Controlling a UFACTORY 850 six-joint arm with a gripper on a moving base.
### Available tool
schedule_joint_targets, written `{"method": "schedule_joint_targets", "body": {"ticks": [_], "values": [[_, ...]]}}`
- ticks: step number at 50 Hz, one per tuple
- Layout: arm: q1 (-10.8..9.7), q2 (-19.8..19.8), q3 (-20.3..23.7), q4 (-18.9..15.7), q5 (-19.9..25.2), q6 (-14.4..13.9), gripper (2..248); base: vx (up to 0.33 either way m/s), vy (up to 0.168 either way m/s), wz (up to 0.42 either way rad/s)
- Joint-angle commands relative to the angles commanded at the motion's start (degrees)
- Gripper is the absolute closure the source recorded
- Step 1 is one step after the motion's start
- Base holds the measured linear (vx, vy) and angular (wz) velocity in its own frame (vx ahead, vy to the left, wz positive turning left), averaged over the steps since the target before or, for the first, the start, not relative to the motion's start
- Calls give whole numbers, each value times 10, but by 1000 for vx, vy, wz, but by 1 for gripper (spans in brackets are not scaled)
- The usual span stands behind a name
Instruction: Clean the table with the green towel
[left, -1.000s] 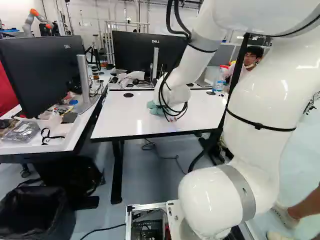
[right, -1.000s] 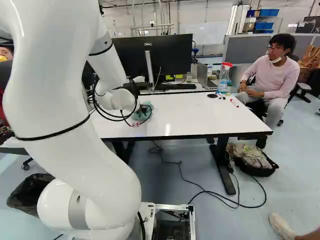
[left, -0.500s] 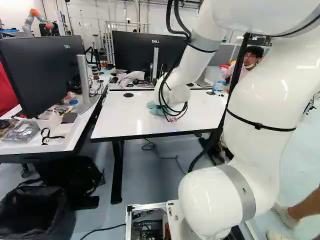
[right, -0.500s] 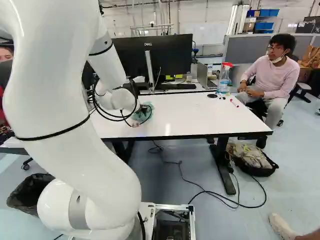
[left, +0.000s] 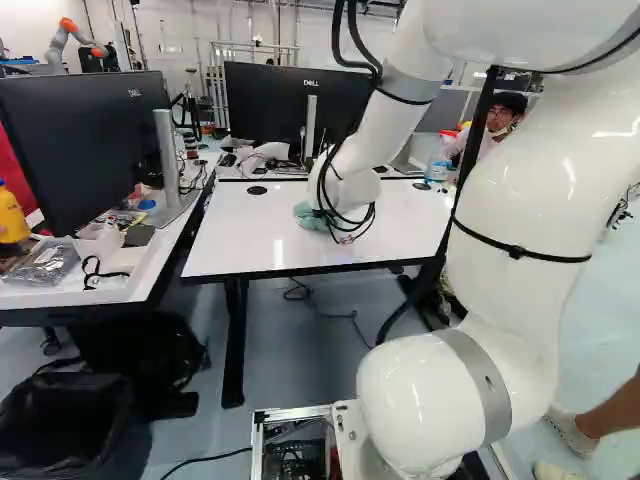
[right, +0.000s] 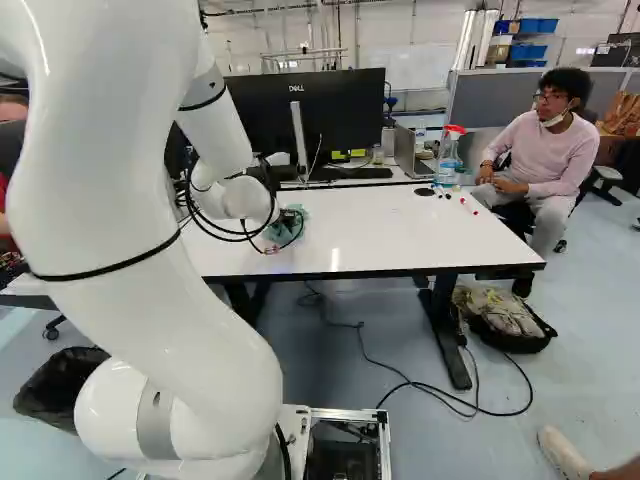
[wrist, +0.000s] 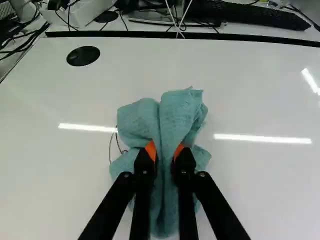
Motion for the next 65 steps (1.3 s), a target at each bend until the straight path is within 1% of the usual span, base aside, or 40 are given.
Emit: {"method": "schedule_joint_targets", "body": {"ticks": [14, 28, 40, 65], "values": [[-8, -30, -34, 0, 0, 0, 195, 0, 0, 0], [-3, -65, -76, 0, 0, 0, 195, 0, 0, 0], [12, -84, -99, 0, 0, 0, 195, 0, 0, 0], [56, -89, -105, 0, 0, 0, 195, 0, 0, 0]]}}
